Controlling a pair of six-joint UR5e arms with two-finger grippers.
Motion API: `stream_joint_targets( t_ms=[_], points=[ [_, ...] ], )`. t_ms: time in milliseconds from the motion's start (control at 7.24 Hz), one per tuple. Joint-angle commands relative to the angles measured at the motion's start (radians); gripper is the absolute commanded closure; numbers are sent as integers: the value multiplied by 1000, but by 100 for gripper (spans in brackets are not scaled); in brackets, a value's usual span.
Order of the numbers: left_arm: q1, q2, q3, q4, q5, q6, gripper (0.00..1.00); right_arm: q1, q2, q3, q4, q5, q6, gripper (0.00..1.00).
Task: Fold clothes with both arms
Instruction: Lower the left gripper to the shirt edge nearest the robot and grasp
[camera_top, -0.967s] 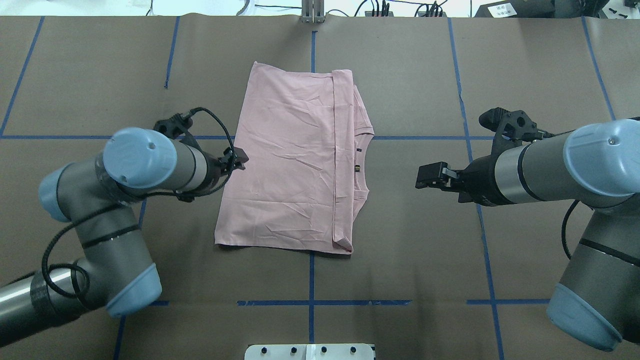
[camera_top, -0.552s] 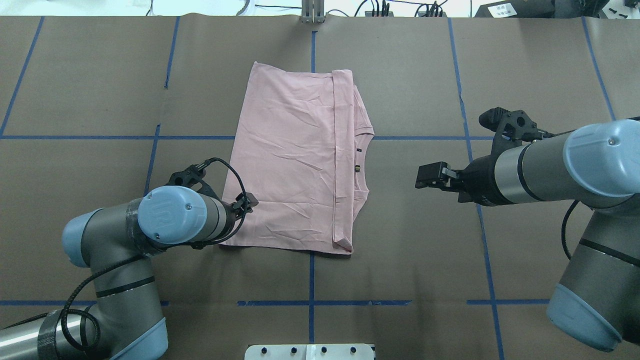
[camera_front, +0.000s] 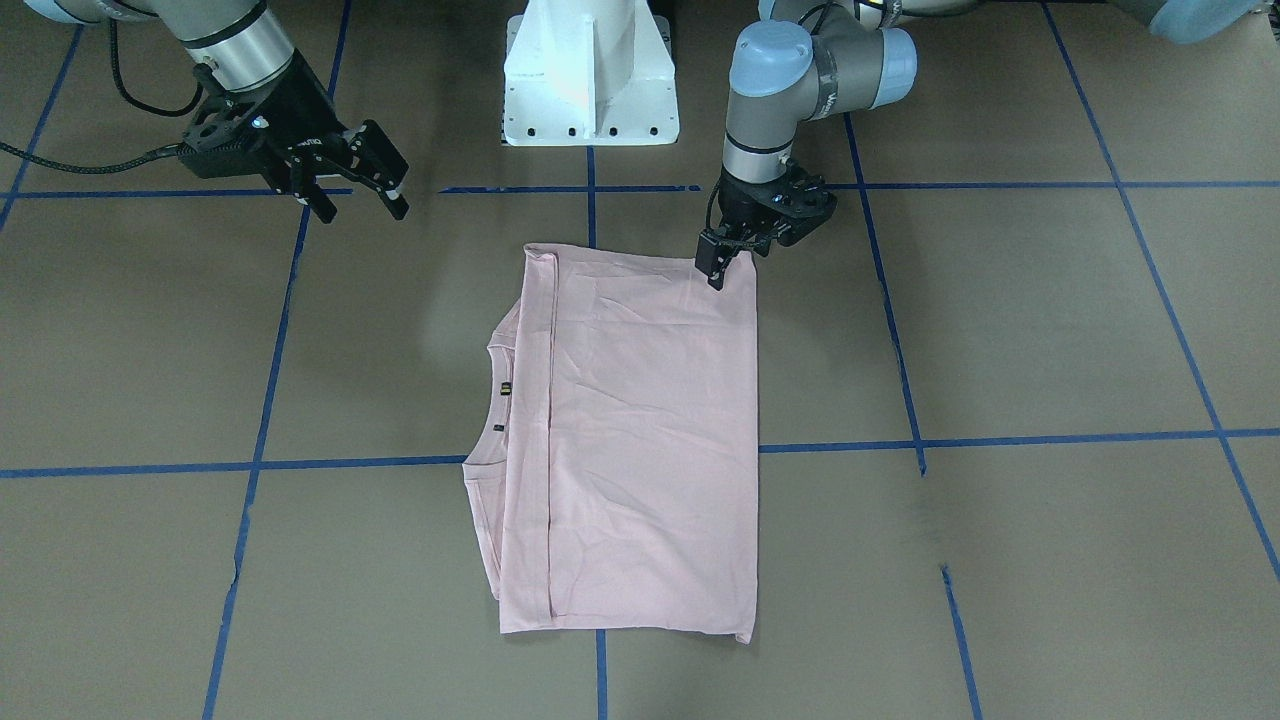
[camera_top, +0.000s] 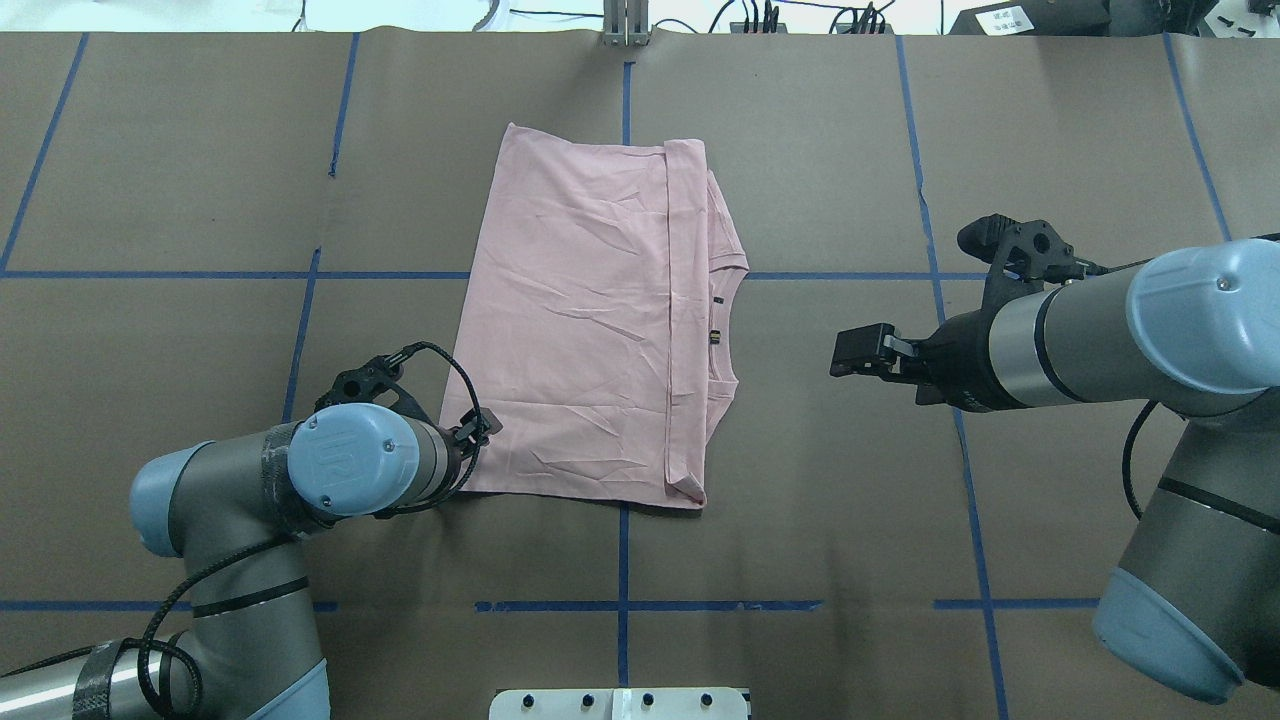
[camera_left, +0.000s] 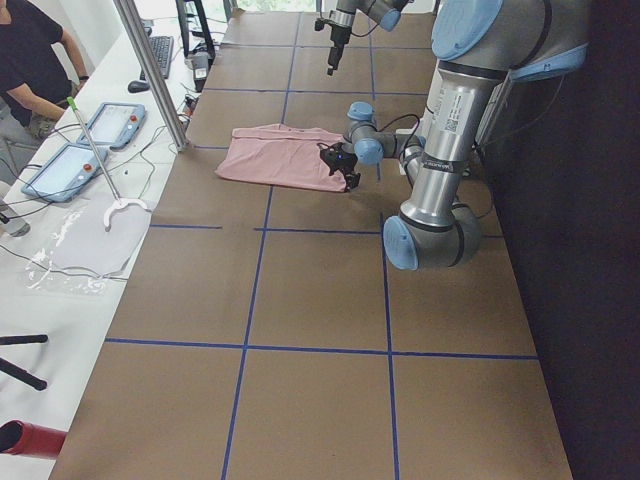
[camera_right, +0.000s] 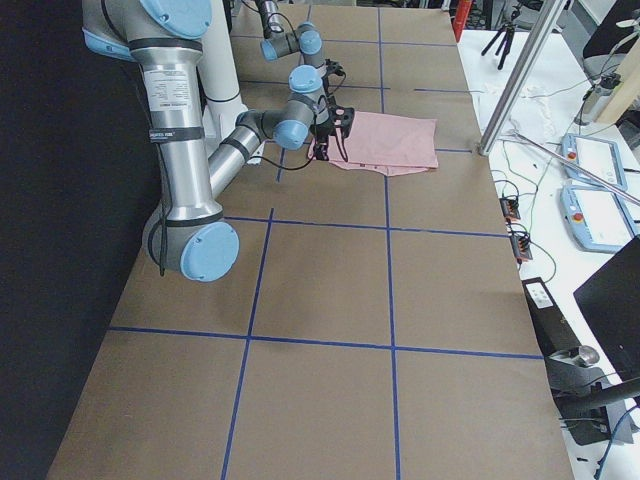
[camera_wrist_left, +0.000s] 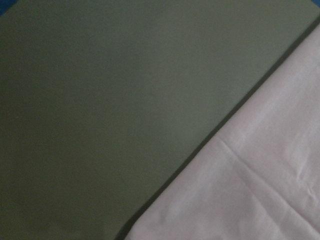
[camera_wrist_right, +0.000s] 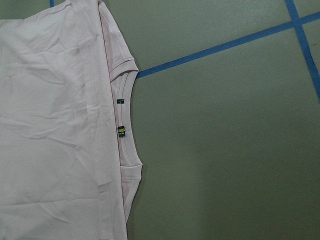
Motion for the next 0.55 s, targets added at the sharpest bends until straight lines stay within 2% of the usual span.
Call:
stream_joint_targets(
  t_ms=[0, 138, 276, 414],
  points=[
    [11, 1, -1, 13, 1, -2, 5, 2, 0, 0, 0, 0, 0, 0],
    [15, 1, -1, 16, 1, -5, 14, 2, 0, 0, 0, 0, 0, 0],
    [17, 1, -3, 19, 1, -16, 39, 2, 0, 0, 0, 0, 0, 0],
    [17, 1, -10, 19, 1, -16, 68, 2, -2, 0, 0, 0, 0, 0]
  ],
)
